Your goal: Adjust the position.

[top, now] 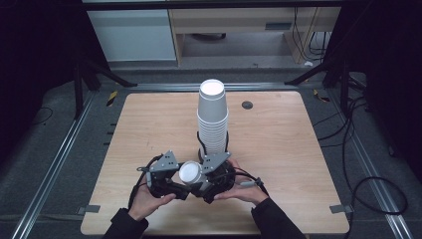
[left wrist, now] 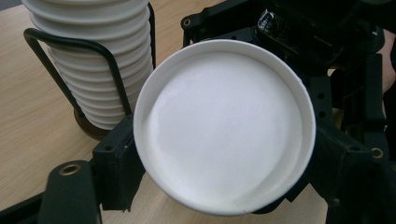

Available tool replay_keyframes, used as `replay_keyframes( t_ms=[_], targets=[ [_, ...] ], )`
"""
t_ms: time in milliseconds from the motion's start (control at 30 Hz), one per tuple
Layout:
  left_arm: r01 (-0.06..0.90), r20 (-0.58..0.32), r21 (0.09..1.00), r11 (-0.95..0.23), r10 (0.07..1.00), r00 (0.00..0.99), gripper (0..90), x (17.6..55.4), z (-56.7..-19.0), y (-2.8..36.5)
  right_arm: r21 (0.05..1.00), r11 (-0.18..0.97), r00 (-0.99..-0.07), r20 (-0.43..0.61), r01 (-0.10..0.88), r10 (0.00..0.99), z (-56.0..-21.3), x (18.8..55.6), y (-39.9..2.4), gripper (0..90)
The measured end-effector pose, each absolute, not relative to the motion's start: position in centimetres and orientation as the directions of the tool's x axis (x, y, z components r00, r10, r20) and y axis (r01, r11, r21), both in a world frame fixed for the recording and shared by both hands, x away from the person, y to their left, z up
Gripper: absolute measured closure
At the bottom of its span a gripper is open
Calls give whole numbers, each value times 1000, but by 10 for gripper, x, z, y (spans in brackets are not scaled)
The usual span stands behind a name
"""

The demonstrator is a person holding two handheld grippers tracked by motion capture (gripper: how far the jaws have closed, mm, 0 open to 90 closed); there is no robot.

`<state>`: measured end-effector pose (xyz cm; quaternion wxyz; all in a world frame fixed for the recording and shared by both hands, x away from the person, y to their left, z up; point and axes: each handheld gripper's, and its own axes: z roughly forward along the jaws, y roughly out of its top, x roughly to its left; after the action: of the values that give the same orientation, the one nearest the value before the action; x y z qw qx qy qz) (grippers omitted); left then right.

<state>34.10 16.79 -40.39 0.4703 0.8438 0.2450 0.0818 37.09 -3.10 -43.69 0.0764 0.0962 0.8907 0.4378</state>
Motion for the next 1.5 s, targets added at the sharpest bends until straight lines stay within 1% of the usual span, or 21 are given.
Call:
replay_keyframes(
  t_ms=[267,633,733,933,1167,1333,1500],
  targets=[
    [334,-88,835,-436,494,865,219,342,-402,173,793,600,-971,-50,102,232,-435,370,-33,65],
    [342,-86,843,-415,523,848,219,346,-400,185,821,562,-961,-65,101,268,-422,371,-49,60],
    [344,-89,848,-402,532,842,219,348,-399,190,826,555,-958,-71,100,278,-420,372,-53,60],
    [344,-99,867,-360,551,828,218,349,-395,201,843,523,-952,-48,122,301,-415,375,-65,59],
    [327,-121,895,-302,542,831,217,349,-392,207,850,508,-953,-25,138,301,-417,376,-70,59],
    [314,-154,919,-240,514,844,217,348,-391,211,858,489,-959,10,154,284,-420,377,-70,59],
    [297,-159,929,-220,487,859,217,346,-391,209,871,466,-966,39,158,254,-422,377,-68,59]
  ],
)
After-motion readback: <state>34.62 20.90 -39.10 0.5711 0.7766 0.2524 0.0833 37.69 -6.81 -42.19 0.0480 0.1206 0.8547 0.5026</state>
